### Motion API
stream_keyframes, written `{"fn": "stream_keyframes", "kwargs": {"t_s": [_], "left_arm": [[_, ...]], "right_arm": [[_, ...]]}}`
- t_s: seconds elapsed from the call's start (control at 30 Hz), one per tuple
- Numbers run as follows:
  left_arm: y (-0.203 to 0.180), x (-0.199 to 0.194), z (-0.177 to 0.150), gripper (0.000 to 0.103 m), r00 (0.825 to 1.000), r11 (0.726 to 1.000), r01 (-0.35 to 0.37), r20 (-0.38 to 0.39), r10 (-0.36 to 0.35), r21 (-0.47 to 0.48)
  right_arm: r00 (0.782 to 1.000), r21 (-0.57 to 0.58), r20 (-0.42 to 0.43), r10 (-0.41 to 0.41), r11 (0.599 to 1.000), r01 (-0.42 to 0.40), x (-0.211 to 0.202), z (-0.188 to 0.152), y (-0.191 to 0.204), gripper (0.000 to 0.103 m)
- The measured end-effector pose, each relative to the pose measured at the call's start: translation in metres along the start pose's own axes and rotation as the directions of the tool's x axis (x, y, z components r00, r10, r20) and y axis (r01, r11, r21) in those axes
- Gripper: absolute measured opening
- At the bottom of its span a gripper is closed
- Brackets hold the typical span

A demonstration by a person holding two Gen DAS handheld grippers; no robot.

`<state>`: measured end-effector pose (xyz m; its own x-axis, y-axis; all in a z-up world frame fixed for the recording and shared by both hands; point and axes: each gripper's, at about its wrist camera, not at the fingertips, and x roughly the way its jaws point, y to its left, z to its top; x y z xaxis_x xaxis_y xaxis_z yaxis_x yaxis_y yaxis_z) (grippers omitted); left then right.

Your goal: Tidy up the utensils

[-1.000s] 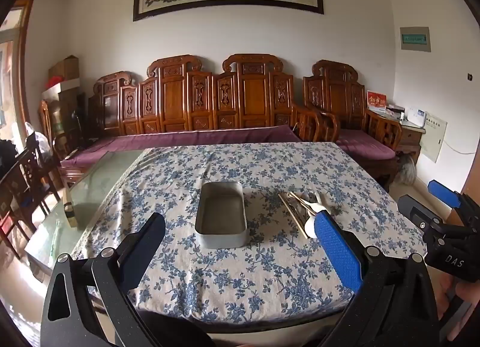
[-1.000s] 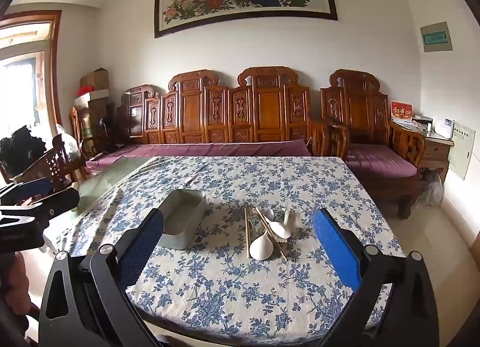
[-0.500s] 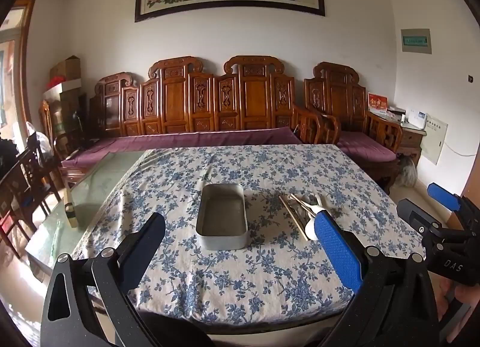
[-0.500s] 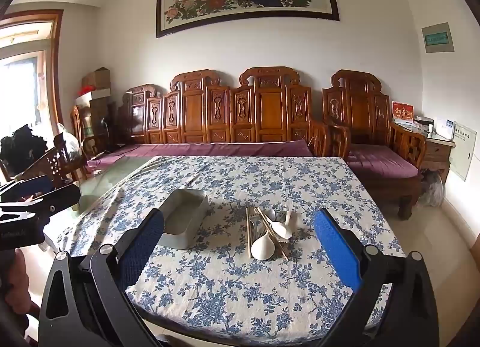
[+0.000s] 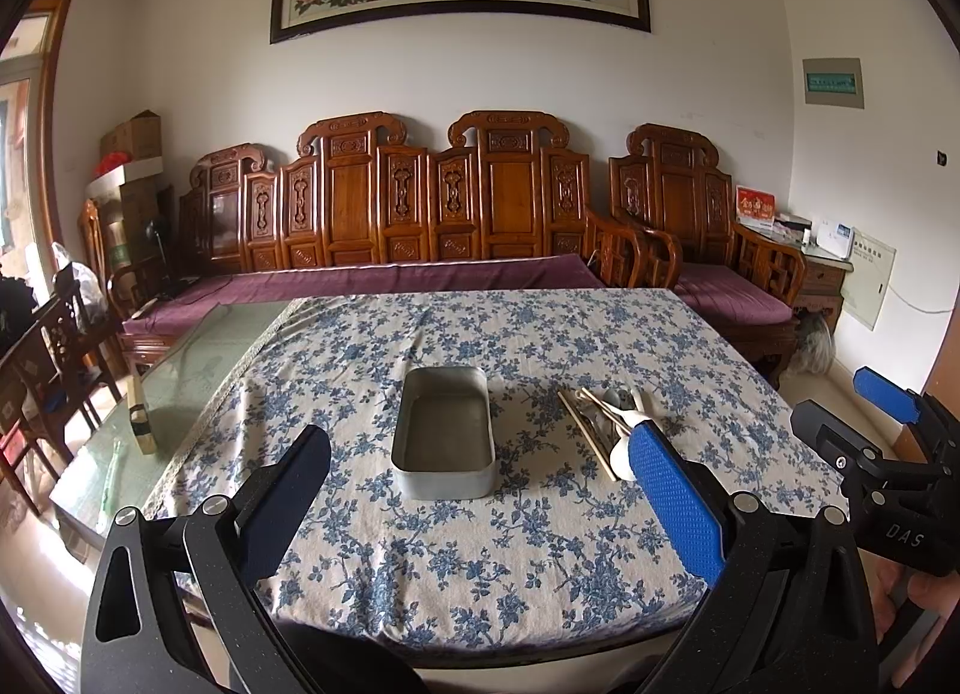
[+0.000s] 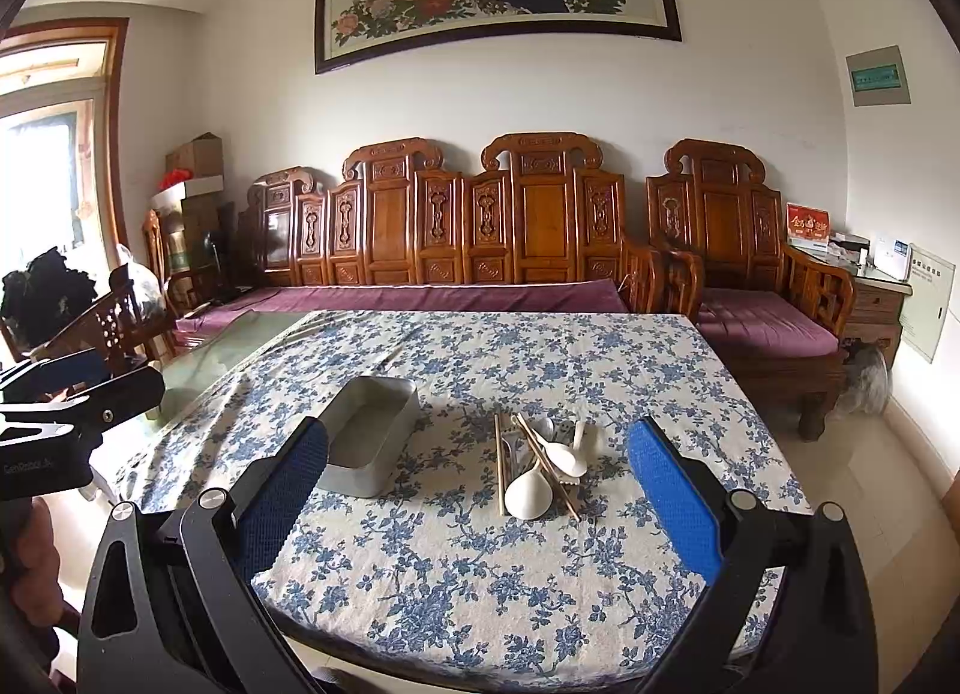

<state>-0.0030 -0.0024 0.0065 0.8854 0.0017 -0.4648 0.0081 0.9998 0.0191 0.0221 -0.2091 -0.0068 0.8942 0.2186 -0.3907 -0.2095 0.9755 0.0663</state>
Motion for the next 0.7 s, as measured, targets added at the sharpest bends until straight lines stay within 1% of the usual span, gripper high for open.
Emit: {"fn": "stream_keyframes", "kwargs": {"t_s": [0.3, 0.7], "left_arm": [[0.0023, 0.0020, 0.0015, 0.096, 1.000, 1.000, 0.002, 0.002, -0.002, -0.002], [-0.0003, -0.0069, 0.0039, 0.097, 1.000, 1.000, 0.007, 0.017, -0.007, 0.000]], "right_arm": [[1.000, -0.002, 0.000, -0.001, 1.000, 0.001, 0.0000, 0.0009, 0.0004, 0.100], [1.000, -0.003, 0.002, -0.001, 1.000, 0.001, -0.0023, 0.0017, 0.0033, 0.100]]}}
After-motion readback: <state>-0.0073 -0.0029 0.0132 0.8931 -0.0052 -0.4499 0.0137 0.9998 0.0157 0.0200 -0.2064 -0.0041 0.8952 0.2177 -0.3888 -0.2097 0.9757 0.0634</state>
